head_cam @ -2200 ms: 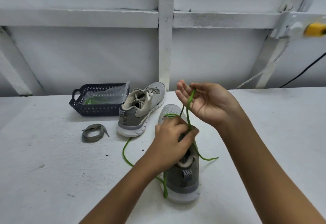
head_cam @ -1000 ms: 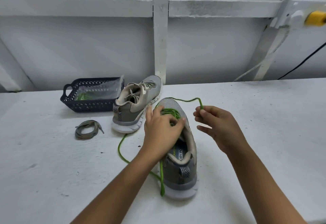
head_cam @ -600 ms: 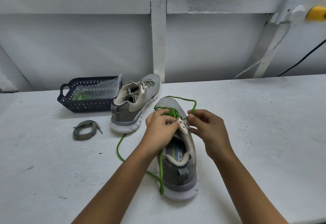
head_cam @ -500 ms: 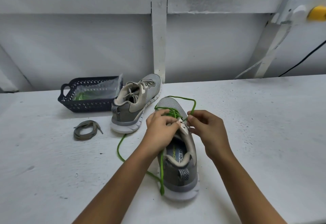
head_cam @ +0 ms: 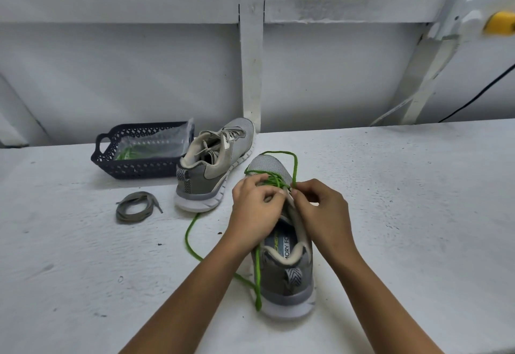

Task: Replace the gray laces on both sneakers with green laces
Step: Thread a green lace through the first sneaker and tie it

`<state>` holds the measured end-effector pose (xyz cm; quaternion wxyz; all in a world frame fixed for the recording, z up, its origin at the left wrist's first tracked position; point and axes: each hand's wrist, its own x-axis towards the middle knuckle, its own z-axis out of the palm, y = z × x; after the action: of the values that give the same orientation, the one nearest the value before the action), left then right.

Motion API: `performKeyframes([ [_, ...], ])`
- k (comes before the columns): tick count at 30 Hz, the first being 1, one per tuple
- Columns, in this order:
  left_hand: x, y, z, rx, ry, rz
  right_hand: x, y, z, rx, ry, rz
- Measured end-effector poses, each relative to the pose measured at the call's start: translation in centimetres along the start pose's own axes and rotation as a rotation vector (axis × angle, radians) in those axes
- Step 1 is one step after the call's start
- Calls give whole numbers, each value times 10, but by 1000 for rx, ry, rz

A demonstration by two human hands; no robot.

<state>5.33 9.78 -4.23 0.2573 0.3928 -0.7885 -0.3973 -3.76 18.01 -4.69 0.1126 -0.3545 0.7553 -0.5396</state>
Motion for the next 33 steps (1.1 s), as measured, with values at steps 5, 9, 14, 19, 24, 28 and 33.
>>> performKeyframes([
  [5, -2, -6, 3, 84, 5, 67, -6, 0, 2, -20, -14, 20],
  [9, -2, -4, 3, 131, 20, 89, -9, 3, 6, 41, -78, 59],
  [14, -4, -4, 3, 98, 82, 126, -4, 0, 6, 216, -118, 166],
  [19, -7, -2, 1, -86, 170, 146, 3, -3, 2, 320, -161, 225],
  [24, 2, 3, -19, -295, 323, 17, 6, -1, 3, 300, -175, 252],
  [28, 8, 8, -49, -875, 376, -80, 7, -2, 3, 330, -197, 268],
  [33, 20, -9, -78, -735, 516, -255, 5, 4, 8, 355, -134, 276],
])
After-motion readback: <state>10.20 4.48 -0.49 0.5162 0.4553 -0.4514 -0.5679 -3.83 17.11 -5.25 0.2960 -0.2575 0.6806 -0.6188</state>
